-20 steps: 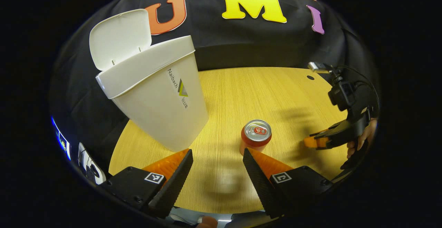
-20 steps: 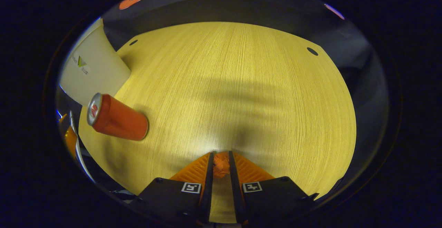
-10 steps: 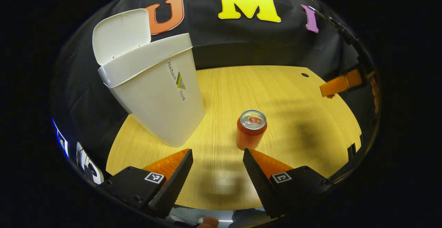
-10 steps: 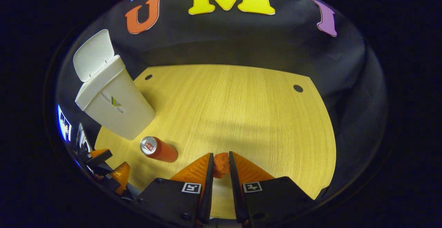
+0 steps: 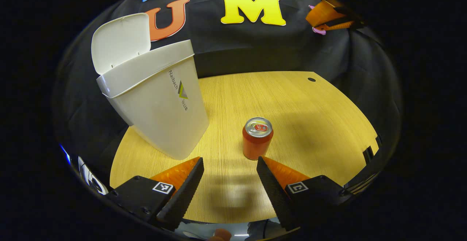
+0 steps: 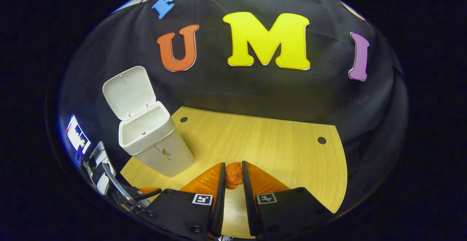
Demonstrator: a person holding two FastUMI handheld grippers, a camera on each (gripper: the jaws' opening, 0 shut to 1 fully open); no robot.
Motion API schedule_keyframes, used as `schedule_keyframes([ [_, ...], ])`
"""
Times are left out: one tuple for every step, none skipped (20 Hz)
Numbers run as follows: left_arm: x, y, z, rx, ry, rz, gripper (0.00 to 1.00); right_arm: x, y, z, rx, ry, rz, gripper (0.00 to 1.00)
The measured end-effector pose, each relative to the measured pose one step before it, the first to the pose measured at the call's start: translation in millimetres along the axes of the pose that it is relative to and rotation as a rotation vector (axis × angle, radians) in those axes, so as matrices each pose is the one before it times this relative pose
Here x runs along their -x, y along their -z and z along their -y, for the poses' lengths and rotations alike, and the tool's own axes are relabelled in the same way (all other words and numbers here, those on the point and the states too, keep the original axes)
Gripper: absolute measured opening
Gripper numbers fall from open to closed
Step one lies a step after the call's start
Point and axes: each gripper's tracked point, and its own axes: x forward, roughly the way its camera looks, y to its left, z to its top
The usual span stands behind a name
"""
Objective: Press the lid of the desktop garbage bin to open it, pick up the crumpled paper on the desktop and throw it into the bin, then pick up the pop can on the desktop and drop it into the bin, and finally close the garbage bin lid.
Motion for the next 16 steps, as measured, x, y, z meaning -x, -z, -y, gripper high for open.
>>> schedule_keyframes([
  [1.63,0.41,-2.98,-0.00141,-0.00031,0.00338,0.97,-3.66,-10.5,-14.94,0.00931,-0.02307,0.01511,0.28],
  [1.5,0.24,-3.57,0.00018,0.00034,0.00428,0.97,-1.71,-10.71,-13.93,0.01917,-0.02128,0.01731,0.28],
  [1.36,0.67,-1.43,0.00259,0.00408,0.00386,0.97,-5.37,-11.88,-15.63,0.01792,-0.02361,0.01994,0.28],
  [1.38,1.47,-2.6,0.0039,0.00286,0.00264,0.97,-6.87,-11.19,-17.55,0.00462,-0.02744,0.01892,0.28],
  [1.68,1.22,-2.16,0.00434,0.00204,0.00343,0.98,-7.31,-10.08,-22.12,-0.00232,-0.04125,0.01536,0.28],
  [0.88,1.48,-2.29,0.00372,0.00483,0.00155,0.97,-9.61,-6.43,-19.53,0.00663,-0.03482,0.01166,0.28],
  [1.51,1.22,-2.07,0.00238,0.00231,0.00328,0.97,-9.43,-6.33,-16.26,0.01628,-0.0289,0.0088,0.28],
  [1.14,0.03,-3.08,0.00279,-0.00129,0.00509,0.97,-10.61,-4.3,-16.56,0.01397,-0.02615,0.00648,0.28],
  [1.45,0.48,-1.57,0.00406,0.00066,0.00552,0.97,-12.01,-3.04,-16.68,0.00833,-0.03028,0.00127,0.28],
  [0.73,-0.35,-2.0,0.00611,-0.00182,0.00443,0.97,-13.35,-0.14,-16.06,0.00397,-0.03306,-0.00404,0.3],
  [1.18,-0.56,-3.21,0.00494,-0.00571,0.00391,0.97,-13.4,-0.4,-15.99,0.00496,-0.03567,-0.0082,0.28],
  [1.21,-2.98,-3.42,0.00306,-0.01091,0.01349,0.97,-14.49,1.81,-13.04,0.00916,-0.03162,-0.01187,0.28],
  [0.16,-2.34,-1.42,0.00324,-0.00055,0.01246,0.97,-14.31,3.18,-11.41,0.01174,-0.03085,-0.01583,0.27],
  [0.77,-2.15,-0.47,0.0012,0.00218,0.00885,0.97,-12.91,3.42,-11.5,0.01177,-0.02152,-0.01627,0.28],
  [0.83,-1.41,-1.64,-0.00325,-0.00077,0.00971,0.97,-15.26,4.54,-8.37,0.01008,-0.02143,-0.01612,0.28],
  [0.56,0.44,-0.87,-0.00425,-0.00245,0.0059,0.97,-13.83,4.15,-6.36,0.00624,-0.0106,-0.01539,0.28],
])
